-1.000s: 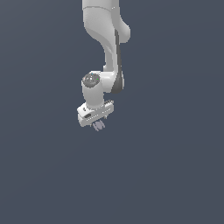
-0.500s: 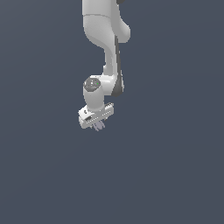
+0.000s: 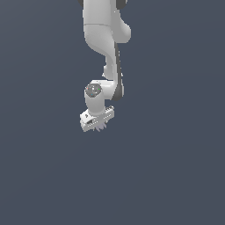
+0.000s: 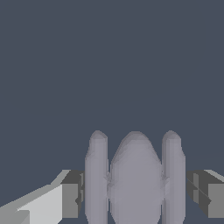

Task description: Pick up the object and move it to a goal position.

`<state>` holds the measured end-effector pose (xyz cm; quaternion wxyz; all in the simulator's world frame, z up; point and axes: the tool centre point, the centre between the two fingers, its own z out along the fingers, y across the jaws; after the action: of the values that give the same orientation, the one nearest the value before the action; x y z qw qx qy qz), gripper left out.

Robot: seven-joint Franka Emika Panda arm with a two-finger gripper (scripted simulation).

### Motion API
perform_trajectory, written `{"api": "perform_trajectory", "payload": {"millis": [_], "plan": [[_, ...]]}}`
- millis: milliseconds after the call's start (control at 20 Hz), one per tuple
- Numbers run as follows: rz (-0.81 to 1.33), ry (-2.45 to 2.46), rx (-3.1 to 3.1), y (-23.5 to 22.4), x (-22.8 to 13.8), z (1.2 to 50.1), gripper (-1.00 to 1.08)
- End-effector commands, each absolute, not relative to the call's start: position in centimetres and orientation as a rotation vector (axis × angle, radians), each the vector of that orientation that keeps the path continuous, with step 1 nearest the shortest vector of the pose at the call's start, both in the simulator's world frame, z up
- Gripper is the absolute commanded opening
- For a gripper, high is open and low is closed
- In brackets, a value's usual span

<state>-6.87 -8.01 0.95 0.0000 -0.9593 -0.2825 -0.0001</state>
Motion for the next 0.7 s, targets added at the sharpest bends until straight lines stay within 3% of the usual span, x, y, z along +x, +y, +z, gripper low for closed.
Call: {"api": "perform_trajectory", "payload": {"millis": [0,650], "plan": [[0.000,-0.887,-3.014,-8.04,-6.83,0.67,-1.00],[0.000,-0.892,-3.012,-7.63,-6.95,1.27,-1.00]]}}
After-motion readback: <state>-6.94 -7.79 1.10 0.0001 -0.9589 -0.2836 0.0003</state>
